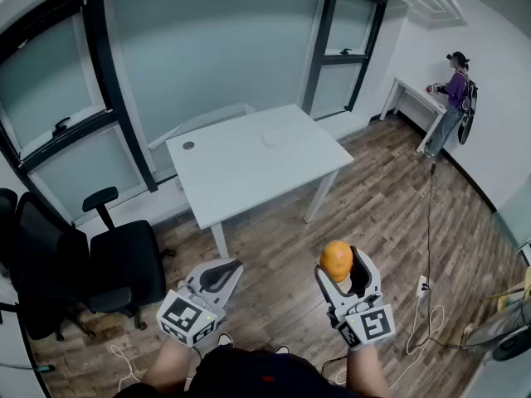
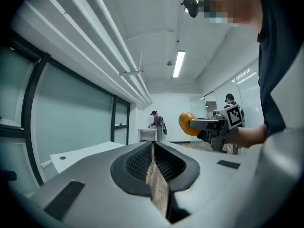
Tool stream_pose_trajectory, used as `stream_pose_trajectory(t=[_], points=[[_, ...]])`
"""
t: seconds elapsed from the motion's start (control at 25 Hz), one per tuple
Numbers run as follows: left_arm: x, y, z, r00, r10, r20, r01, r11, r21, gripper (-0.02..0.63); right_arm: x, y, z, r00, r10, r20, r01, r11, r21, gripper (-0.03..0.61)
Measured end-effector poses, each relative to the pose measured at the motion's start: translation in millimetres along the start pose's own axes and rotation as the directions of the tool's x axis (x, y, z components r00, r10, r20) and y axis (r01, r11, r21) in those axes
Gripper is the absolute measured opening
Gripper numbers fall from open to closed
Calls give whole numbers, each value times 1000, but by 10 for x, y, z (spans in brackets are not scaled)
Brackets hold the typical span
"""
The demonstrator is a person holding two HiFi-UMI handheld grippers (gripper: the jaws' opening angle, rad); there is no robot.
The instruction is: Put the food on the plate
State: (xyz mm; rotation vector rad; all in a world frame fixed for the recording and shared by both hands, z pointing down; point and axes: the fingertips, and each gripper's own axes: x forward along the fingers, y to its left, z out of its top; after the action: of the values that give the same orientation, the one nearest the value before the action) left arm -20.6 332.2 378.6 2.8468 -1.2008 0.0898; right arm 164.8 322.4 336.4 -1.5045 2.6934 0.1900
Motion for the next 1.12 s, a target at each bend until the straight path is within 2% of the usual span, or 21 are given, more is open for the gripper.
stream_pose_trajectory(t=[0.4, 0.68, 0.92, 1.12], points=[[50, -80, 0, 1000, -19, -2, 19, 1000, -8, 35, -28, -16, 33, 1000, 6, 0, -6, 1000, -12, 356], [34, -56, -23, 999, -34, 7, 34, 999, -18, 35, -18, -29, 21, 1000, -23, -16, 23, 1000, -2, 356], [-74, 151, -12, 999, -47, 23, 47, 999, -21, 35, 148, 163, 79, 1000, -23, -8, 23, 999, -28, 356], [-272, 494, -54, 998, -57, 39, 58, 998, -21, 35, 373, 411, 52, 999, -48, -21, 48, 998, -39, 356]])
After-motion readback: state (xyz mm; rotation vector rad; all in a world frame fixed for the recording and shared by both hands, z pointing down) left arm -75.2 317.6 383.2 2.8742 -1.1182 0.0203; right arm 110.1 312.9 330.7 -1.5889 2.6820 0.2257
